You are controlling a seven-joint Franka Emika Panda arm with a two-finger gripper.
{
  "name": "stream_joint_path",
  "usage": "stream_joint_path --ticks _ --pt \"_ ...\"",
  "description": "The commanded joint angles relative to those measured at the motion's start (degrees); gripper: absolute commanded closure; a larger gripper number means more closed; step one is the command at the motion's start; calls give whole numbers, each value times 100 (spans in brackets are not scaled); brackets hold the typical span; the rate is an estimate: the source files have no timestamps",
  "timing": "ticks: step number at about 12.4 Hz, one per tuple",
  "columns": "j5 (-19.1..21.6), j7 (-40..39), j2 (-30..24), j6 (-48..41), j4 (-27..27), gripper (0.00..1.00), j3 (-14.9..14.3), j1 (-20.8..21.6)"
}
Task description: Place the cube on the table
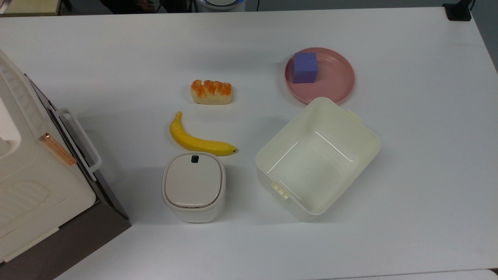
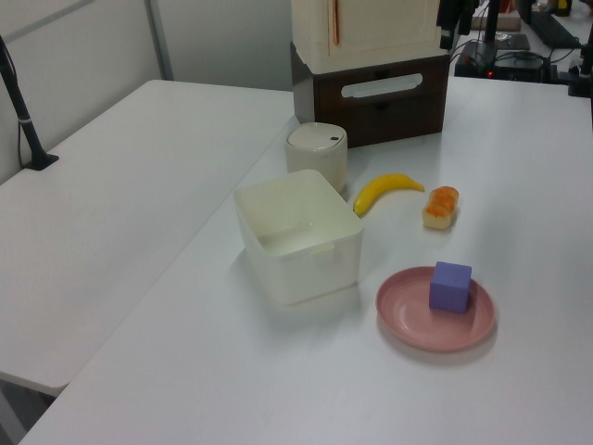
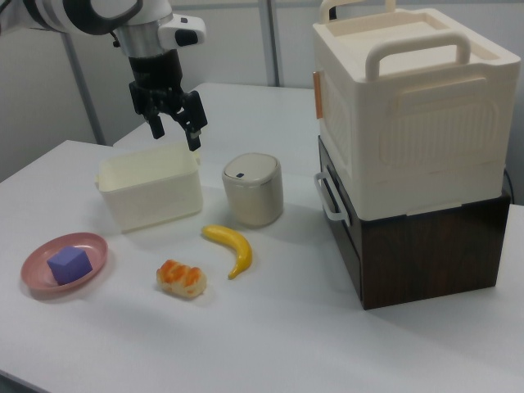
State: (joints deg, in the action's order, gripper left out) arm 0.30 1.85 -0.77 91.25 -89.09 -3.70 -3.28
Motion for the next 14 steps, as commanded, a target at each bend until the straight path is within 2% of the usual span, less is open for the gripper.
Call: stream_joint_path --ticks 1,9,11,12,14 --pt "32 331 -55 -585 -47 0 -17 108" --pt "6 368 59 -230 -29 0 35 126" --pt "-152 -59 68 -204 -169 0 202 134" --pt "-161 -506 50 -213 -335 0 351 143" --pt "-162 -572 68 -196 -529 0 745 143"
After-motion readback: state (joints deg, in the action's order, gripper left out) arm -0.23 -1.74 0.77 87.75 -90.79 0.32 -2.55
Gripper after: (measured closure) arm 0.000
